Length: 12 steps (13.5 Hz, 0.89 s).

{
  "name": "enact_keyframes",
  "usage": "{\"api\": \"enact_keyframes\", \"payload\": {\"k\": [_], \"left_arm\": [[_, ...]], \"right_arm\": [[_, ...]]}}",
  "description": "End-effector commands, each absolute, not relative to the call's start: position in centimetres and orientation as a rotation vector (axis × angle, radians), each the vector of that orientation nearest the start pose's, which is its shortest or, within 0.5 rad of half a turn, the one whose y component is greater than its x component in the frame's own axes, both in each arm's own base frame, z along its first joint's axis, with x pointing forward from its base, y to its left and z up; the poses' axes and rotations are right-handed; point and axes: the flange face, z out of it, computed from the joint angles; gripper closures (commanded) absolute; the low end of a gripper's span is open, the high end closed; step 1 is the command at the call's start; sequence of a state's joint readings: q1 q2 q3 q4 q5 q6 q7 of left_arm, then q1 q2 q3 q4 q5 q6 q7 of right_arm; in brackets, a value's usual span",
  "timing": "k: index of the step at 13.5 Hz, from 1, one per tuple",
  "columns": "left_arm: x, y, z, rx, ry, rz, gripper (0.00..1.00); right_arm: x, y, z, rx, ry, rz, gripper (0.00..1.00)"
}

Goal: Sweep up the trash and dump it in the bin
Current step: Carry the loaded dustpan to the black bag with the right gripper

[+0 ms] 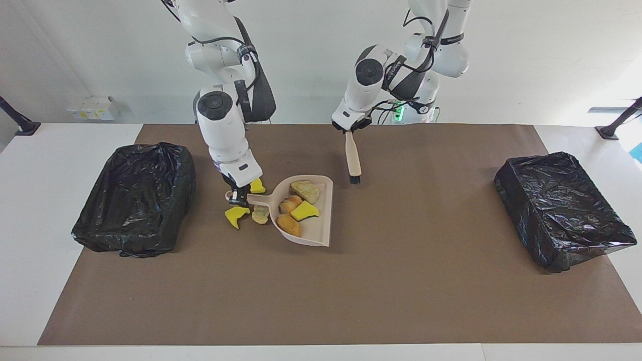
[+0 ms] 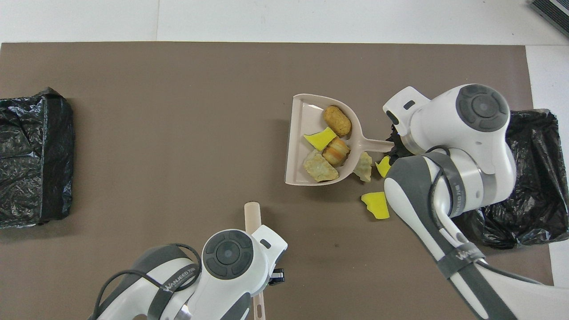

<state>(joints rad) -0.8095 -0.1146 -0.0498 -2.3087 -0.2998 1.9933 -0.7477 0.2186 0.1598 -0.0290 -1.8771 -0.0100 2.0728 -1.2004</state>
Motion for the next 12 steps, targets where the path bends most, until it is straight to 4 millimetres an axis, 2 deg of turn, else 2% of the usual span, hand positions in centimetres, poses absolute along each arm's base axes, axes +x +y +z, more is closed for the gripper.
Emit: {"api": "enact_keyframes", "payload": {"k": [1, 3, 6, 10, 12], "left_arm": [[25.7, -38.2, 36.5, -3.163, -0.127, 0.407, 1.00], [25.1, -38.8, 34.8, -3.182, -0.126, 0.376, 1.00], [24.6, -38.7, 33.8, -3.195, -0.130, 0.391, 1.00], [25.5, -38.0, 33.1, -3.193, -0.092, 0.422, 1.00], [25.2, -37.4, 32.6, -3.181, -0.091, 0.433, 1.00]], "right_arm": [[59.7, 5.1, 45.9, -2.477, -1.924, -0.037, 1.00], [59.5, -0.1, 47.9, -2.548, -1.820, -0.024, 1.00], [58.3, -9.5, 50.4, -2.621, -1.674, 0.016, 1.00], [55.0, -22.2, 51.7, -2.630, -1.699, 0.026, 1.00], [53.2, -27.1, 52.7, -2.613, -1.855, 0.134, 1.00]]}}
